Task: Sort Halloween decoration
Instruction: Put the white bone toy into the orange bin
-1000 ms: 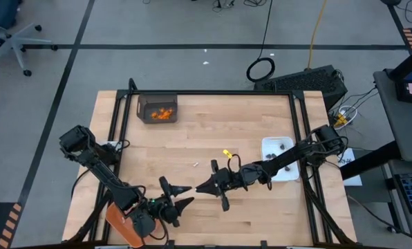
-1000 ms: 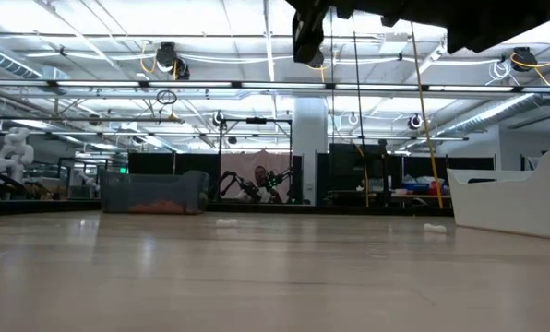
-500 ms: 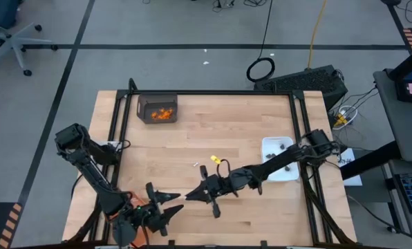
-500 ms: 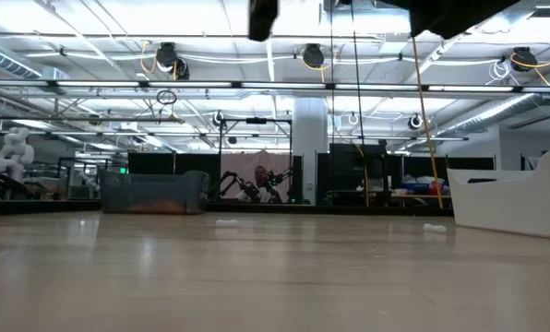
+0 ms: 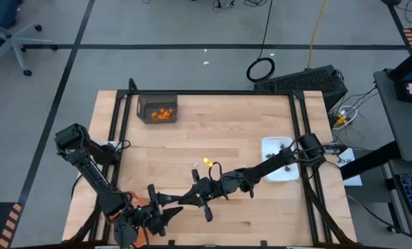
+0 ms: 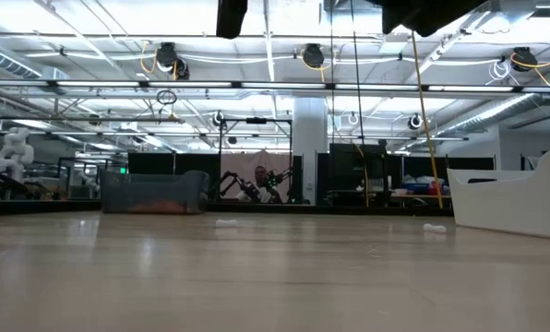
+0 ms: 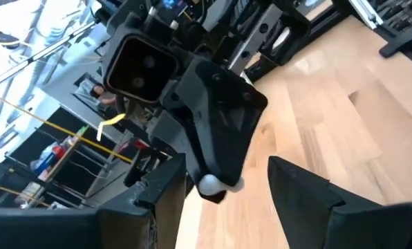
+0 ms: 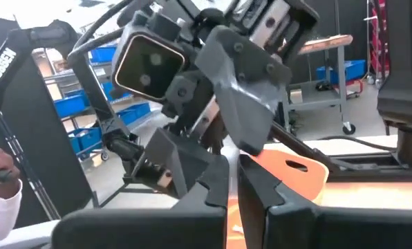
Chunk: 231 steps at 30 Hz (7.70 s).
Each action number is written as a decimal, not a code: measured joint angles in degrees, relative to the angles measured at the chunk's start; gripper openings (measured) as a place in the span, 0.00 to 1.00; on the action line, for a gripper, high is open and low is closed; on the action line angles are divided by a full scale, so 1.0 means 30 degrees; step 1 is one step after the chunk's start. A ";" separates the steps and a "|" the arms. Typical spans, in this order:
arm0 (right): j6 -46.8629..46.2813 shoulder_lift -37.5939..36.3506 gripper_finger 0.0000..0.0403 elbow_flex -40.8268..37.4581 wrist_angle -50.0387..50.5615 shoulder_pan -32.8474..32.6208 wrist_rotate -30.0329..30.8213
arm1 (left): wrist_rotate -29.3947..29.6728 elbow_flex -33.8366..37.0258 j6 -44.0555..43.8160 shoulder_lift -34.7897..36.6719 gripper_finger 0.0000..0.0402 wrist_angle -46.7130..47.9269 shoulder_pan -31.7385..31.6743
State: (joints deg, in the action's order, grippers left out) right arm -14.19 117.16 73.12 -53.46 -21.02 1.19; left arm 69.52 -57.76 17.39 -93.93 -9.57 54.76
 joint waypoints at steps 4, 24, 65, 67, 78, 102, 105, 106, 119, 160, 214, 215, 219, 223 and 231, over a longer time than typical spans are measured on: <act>-0.0466 0.0000 0.00 0.0000 -0.0022 0.0009 -0.0520 | 0.0012 -0.0007 0.0734 0.0000 0.44 0.0031 0.0024; -0.1491 0.0000 0.00 -0.0007 0.0055 0.0058 -0.1013 | -0.0162 -0.0022 0.3137 0.0000 0.21 0.0323 -0.0035; 0.4029 0.0000 0.04 -0.0036 0.1046 0.0102 -0.2514 | -0.2836 -0.0015 1.4014 0.0007 0.21 0.0381 -0.0625; 0.3865 0.0000 0.04 -0.0036 0.1047 0.0102 -0.2514 | -0.2882 -0.0015 1.4110 0.0007 0.21 0.0373 -0.0693; 0.3256 0.0000 0.04 -0.0036 0.1060 0.0102 -0.2542 | -0.3026 -0.0015 1.4338 0.0007 0.21 0.0320 -0.0727; 0.3630 -0.1023 0.41 0.0036 0.3527 0.0246 -0.3036 | -0.3048 -0.0007 1.3427 -0.0022 0.02 0.0359 -0.0756; 0.4021 -0.2107 0.48 0.0036 0.6094 0.0255 -0.3002 | -0.3048 -0.0007 1.2813 -0.0022 0.02 0.0361 -0.0666; 0.4087 -0.2496 0.50 0.0036 0.7096 0.0255 -0.2973 | -0.3048 -0.0007 1.2795 -0.0022 0.02 0.0353 -0.0615; 0.4083 -0.5421 0.58 -0.0031 1.7631 -0.0053 -0.1814 | -0.3193 0.0000 1.0961 0.1327 0.02 0.0174 -0.0472; 0.5281 -0.5399 0.57 -0.7592 0.6765 -0.1785 0.1588 | -0.4811 0.0000 1.2597 0.2295 0.02 0.2049 -0.0887; 0.4934 -0.5399 0.57 -0.7592 0.7340 -0.1599 0.1768 | -2.0774 -0.0022 -3.2028 0.0709 0.12 1.8871 0.2421; 0.4878 -0.5399 0.57 -0.7592 0.7340 -0.1555 0.2016 | -2.0774 -0.0022 -3.2186 0.0457 0.13 1.8884 0.2421; 0.4814 -0.5399 0.57 -0.7592 0.7340 -0.1479 0.3182 | -2.1015 -0.0015 -3.2559 -0.0080 0.18 1.9081 0.2421; 0.5008 -0.5399 0.57 -0.7592 0.7338 -0.1467 0.4307 | -2.1379 -0.0015 -3.4330 -0.0024 0.24 1.9666 0.2421; 0.4448 -0.5518 0.57 -0.7584 0.8090 -0.0650 0.7162 | -2.0816 -0.0986 -3.3016 0.0107 0.30 2.2185 0.2332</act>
State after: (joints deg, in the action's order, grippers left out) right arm -0.85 100.61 50.37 -29.19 -22.97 22.68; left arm 7.08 -60.72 -81.66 -93.61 56.99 61.75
